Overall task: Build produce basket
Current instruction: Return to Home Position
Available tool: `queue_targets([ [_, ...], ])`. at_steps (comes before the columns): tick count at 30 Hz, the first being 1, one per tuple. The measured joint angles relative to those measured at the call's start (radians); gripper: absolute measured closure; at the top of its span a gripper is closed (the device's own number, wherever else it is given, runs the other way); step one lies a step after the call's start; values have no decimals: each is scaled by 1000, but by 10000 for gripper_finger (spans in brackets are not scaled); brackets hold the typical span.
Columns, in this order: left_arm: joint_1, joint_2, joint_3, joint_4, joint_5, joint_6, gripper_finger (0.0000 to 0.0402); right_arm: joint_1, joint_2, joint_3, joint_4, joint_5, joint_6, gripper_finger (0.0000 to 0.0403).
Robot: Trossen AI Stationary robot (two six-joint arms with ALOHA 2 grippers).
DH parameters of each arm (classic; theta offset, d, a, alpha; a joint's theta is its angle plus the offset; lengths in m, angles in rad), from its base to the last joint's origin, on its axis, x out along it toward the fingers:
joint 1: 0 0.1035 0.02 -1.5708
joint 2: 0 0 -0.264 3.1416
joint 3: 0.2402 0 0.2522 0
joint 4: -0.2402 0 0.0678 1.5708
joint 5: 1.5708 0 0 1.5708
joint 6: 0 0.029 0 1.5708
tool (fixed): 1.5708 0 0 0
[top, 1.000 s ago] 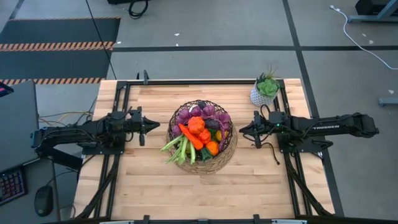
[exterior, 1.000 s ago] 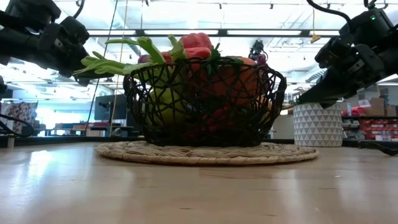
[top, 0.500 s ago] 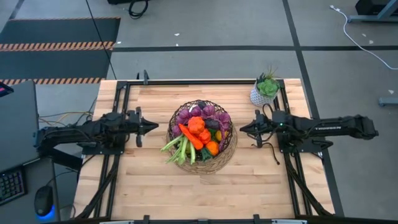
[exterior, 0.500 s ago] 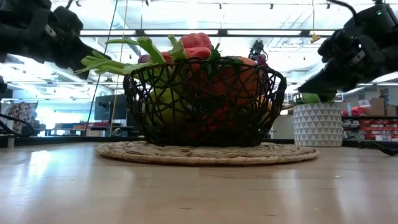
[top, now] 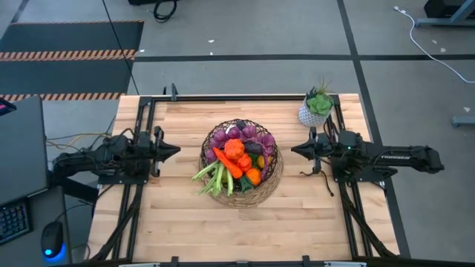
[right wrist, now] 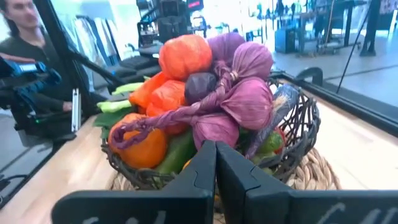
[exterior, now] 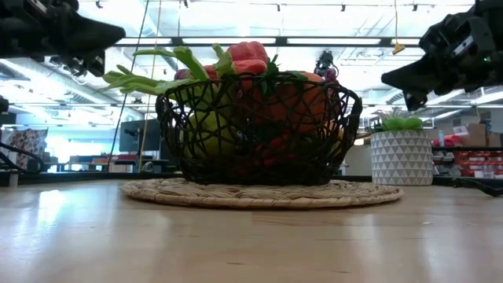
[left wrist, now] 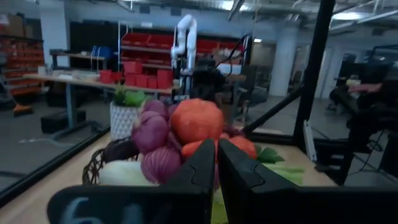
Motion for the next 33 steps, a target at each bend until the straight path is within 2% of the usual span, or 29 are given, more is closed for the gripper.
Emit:
queue_targets([
  [5,-43,-10,0,14,0,0,370,0,-96,-36,-51,-1,0,385],
  [13,-112,-10,0,14,0,0,371,0,-136,-36,-73,-1,0,387],
  [26,-110,-10,0,14,0,1,371,0,-233,-36,-83,-1,0,387],
  [33,-110,-10,0,15,0,0,366,0,-233,-36,-116,1,0,385],
])
